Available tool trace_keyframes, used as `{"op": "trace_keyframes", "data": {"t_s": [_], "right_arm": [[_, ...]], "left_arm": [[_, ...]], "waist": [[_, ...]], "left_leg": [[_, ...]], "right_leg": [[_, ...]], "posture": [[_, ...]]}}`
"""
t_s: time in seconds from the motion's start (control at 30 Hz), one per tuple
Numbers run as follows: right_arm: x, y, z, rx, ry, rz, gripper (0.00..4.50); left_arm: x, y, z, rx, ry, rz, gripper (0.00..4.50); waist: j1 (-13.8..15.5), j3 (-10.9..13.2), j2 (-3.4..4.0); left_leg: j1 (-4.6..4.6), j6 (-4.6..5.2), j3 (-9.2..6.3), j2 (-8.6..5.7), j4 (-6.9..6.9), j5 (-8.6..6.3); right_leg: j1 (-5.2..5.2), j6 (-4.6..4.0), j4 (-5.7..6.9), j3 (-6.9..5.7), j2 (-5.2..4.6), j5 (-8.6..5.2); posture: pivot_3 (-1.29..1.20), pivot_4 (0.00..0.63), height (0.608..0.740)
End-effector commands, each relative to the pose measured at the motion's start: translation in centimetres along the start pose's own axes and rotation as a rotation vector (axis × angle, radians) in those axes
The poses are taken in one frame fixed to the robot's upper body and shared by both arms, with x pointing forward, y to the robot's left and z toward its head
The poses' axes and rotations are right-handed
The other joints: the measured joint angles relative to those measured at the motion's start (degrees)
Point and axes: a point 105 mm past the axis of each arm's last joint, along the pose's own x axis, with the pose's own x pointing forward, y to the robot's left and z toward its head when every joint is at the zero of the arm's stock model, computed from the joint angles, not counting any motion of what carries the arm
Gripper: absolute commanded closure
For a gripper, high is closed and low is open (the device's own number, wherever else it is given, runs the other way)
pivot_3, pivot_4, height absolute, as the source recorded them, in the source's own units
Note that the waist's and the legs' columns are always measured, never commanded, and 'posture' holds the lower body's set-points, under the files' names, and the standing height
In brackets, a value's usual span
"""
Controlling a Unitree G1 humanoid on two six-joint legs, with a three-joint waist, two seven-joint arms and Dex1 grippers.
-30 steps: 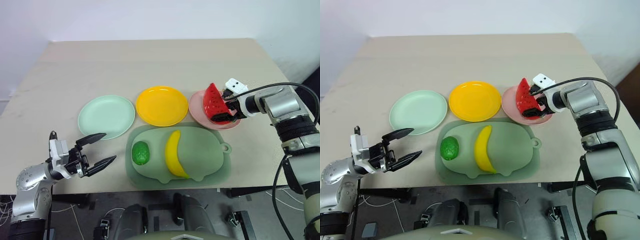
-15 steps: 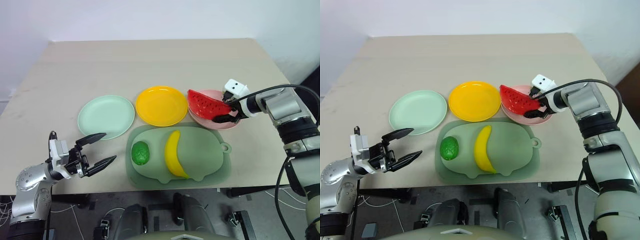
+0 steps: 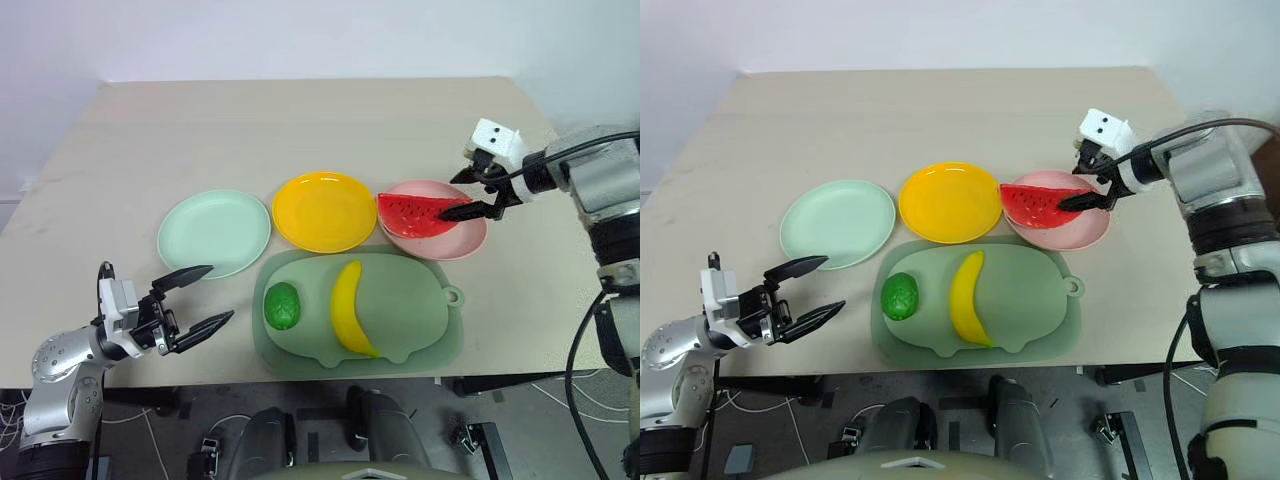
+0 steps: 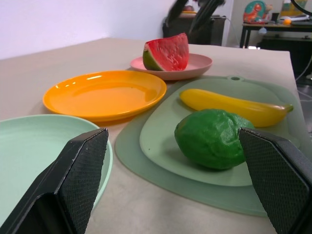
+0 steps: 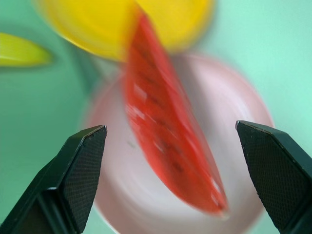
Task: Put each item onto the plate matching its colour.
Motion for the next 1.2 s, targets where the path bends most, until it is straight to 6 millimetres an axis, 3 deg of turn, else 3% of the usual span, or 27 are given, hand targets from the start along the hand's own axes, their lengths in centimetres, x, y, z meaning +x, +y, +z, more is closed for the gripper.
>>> {"op": "trace_keyframes", "data": {"t_s": [0.03, 0.2, 0.3, 0.53, 0.77, 1.2], "right_arm": [[-0.8, 2.9, 3.0, -0.178, -0.133, 0.112, 0.03], [0.1, 7.1, 4.8, -0.259, -0.253, 0.271, 0.03], [0.8, 8.6, 5.1, -0.301, -0.277, 0.32, 0.03], [5.8, 11.9, 4.3, -0.479, -0.241, 0.433, 0.03], [9.0, 13.2, 3.5, -0.573, -0.224, 0.494, 0.03], [12.0, 14.6, 2.7, -0.732, -0.205, 0.586, 0.03]], "left_arm": [[0.1, 0.0, 0.7, 0.029, -0.001, -0.018, 0.0], [0.1, 0.2, 0.7, 0.031, 0.0, -0.026, 0.0], [0.2, 0.2, 0.7, 0.031, 0.0, -0.03, 0.0], [0.4, 0.3, 0.9, 0.035, 0.001, -0.041, 0.0], [0.4, 0.1, 1.1, 0.035, 0.0, -0.039, 0.0], [0.4, -0.3, 0.9, 0.036, 0.008, -0.047, 0.0]], "waist": [[0.06, 0.0, 0.0], [0.19, 0.0, 0.0], [0.2, 0.0, 0.0], [0.12, -0.02, -0.03], [0.23, -0.02, -0.04], [0.09, -0.03, -0.05]], "left_leg": [[0.03, 0.0, 0.0, 0.01, 0.0, 0.0], [0.02, -0.01, -0.01, 0.01, 0.03, 0.0], [0.04, -0.01, -0.02, 0.01, 0.04, 0.0], [0.07, -0.08, -0.01, -0.03, 0.04, 0.05], [0.07, -0.37, -0.02, -0.05, 0.06, 0.21], [0.16, -0.39, -0.02, -0.03, 0.05, 0.21]], "right_leg": [[0.02, 0.0, 0.01, 0.0, 0.0, 0.0], [0.03, 0.0, 0.02, 0.0, -0.05, 0.0], [0.04, -0.01, 0.02, -0.01, -0.05, 0.0], [0.06, -0.01, 0.04, 0.0, -0.03, 0.0], [0.1, -0.01, 0.04, -0.01, -0.02, 0.0], [0.15, -0.02, 0.06, -0.01, 0.03, 0.0]], "posture": [[0.0, 0.15, 0.736], [0.0, 0.15, 0.736], [0.0, 0.15, 0.736], [0.0, 0.15, 0.736], [0.0, 0.15, 0.736], [0.0, 0.15, 0.736]]}}
